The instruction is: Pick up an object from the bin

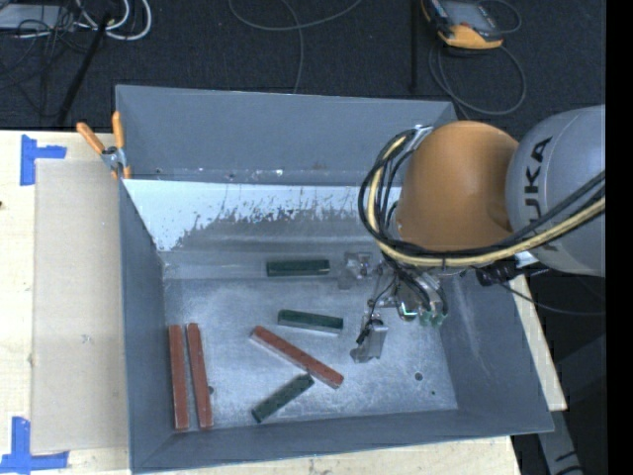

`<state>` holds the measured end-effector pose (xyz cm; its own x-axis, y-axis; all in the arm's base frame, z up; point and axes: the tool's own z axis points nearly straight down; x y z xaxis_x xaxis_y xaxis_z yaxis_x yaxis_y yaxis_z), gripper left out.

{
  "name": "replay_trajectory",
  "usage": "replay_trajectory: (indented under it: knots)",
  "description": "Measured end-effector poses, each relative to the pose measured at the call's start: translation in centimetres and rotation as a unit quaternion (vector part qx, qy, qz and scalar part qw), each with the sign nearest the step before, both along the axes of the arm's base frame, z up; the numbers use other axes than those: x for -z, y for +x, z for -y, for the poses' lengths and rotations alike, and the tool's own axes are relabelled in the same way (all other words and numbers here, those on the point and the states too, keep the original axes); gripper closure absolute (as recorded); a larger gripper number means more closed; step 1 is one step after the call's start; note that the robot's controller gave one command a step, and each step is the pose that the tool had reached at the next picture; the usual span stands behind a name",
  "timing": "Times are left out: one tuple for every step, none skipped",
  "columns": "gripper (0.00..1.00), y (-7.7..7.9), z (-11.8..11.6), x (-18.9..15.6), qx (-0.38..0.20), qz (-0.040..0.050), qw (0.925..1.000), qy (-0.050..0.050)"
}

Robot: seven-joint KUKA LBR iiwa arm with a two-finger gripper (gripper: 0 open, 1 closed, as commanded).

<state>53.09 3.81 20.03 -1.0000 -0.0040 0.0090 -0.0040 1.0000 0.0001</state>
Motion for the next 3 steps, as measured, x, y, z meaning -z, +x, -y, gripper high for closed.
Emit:
replay_trajectory:
  knots:
    - [0.0,5.3,4.46,12.81,-0.025,0.0018,0.9997,0.0]
    - [0.0,5.08,4.44,13.12,-0.023,0.0033,0.9997,0.0]
    - [1.0,5.11,4.46,13.07,-0.022,0.0038,0.9997,0.0]
